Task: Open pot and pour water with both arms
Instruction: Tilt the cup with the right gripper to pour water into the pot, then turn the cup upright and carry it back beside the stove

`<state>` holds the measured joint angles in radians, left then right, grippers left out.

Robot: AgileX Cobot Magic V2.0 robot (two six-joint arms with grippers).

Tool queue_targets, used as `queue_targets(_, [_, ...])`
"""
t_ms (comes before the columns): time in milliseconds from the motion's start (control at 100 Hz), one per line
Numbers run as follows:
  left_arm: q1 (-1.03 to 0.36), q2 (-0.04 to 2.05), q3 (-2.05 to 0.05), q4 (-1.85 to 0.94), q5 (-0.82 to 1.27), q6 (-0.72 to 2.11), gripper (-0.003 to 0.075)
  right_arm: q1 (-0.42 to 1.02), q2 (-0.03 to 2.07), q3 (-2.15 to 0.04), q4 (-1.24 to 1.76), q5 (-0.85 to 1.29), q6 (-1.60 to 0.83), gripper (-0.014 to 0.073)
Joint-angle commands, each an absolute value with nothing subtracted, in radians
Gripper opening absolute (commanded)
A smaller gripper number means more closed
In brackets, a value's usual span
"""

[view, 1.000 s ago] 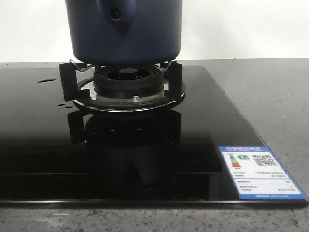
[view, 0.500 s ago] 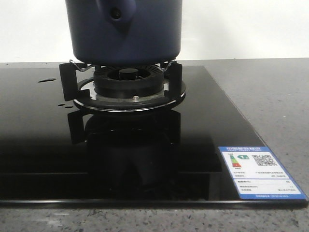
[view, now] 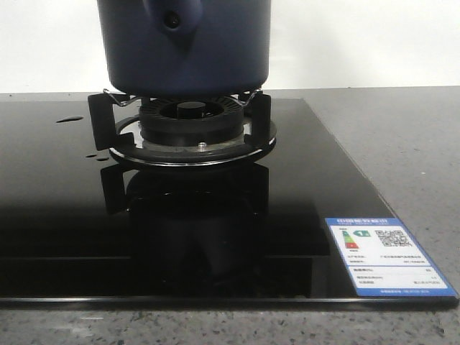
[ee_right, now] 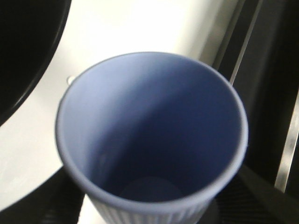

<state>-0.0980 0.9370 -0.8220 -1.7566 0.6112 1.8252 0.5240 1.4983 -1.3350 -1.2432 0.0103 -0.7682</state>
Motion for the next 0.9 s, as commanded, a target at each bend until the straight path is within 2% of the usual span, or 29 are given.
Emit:
queue_targets(0, [-0.105, 0.921, -0.854, -1.836, 0.636, 1.818, 0.019, 0.522, 1.457, -1.352, -1.222, -0.011, -0.758, 0.0204])
queue_targets(510, [-0.105, 0.921, -0.854, -1.836, 0.636, 1.818, 0.019, 0.534, 1.439, -1.312, -1.16, 0.029, -0.746, 0.0204])
queue_targets(890, [-0.12, 0.921, -0.854, -1.836, 0.635, 1.818, 0.019, 0.534, 1.294, -1.312, -0.866, 0.235, -0.341, 0.0204])
